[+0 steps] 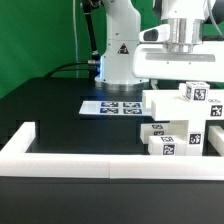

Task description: Assemble chair

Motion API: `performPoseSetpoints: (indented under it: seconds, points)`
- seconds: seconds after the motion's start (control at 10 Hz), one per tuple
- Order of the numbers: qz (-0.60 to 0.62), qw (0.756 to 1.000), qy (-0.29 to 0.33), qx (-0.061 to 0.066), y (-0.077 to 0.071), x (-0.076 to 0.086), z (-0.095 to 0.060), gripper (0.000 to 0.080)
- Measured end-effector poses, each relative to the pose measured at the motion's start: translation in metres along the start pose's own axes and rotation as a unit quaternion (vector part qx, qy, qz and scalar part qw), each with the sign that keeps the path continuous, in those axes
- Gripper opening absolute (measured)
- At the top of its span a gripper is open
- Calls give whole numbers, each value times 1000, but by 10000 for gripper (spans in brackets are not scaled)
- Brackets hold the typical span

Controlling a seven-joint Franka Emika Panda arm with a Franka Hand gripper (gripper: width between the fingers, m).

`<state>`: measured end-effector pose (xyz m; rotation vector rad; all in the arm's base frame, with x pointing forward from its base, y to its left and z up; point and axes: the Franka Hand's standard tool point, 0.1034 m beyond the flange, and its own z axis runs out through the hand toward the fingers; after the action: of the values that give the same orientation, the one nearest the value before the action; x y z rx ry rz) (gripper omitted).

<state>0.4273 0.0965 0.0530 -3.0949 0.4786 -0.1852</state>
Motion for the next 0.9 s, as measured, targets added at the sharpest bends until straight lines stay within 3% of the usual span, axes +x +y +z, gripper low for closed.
performPoseSetpoints:
  seconds: [0.9]
  points:
    - [51, 999, -15, -1, -8, 1, 2, 649]
